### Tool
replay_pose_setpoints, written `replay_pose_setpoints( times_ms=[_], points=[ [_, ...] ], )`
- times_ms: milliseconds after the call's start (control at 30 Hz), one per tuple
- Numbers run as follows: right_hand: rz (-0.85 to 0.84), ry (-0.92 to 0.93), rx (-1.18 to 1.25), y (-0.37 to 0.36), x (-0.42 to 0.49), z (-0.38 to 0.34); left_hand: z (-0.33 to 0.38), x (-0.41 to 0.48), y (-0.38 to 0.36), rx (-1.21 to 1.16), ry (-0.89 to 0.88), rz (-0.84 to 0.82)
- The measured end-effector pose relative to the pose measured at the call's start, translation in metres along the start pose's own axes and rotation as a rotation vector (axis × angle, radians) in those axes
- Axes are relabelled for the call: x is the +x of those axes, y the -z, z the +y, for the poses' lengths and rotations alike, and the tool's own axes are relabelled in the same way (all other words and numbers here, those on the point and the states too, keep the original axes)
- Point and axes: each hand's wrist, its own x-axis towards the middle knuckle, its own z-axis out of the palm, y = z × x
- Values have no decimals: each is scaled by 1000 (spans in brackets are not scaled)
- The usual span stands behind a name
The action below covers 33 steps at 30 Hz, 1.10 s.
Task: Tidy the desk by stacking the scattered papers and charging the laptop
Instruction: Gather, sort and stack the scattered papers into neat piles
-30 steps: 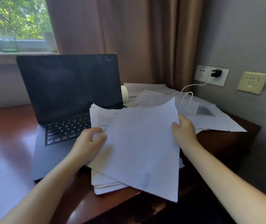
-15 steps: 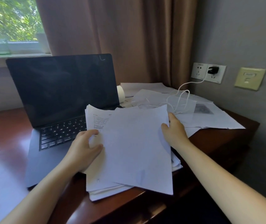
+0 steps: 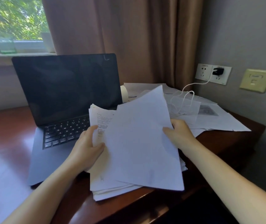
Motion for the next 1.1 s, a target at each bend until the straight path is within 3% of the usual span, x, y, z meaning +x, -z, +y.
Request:
replay_pose_setpoints(
  times_ms=[133,267,333,433,533,600,767,867,1100],
  points=[
    [5,46,3,11,19,-15,4,1,-1,-124,25,29],
    [-243,61,-3,-3,27,-22,6,1,-3,-192,36,48],
    [-283,88,-103,-21,30,-18,3,1,-3,-167,35,49],
    [-125,128,-205,-43,27,-8,3,0,-1,-98,39,45],
    [-103,196,-183,-47,19,-4,3,0,-1,-63,25,45],
    [-87,235,-345,-42,21,3,3,1,-1,-66,35,47],
    [175,335,-734,-3,29,18,3,1,-2,-82,39,58],
    [119,241,-878,14,34,27,2,2,-4,-88,28,68],
    [-100,43,-868,19,66,35,4,5,-5,-87,3,85]
  ],
)
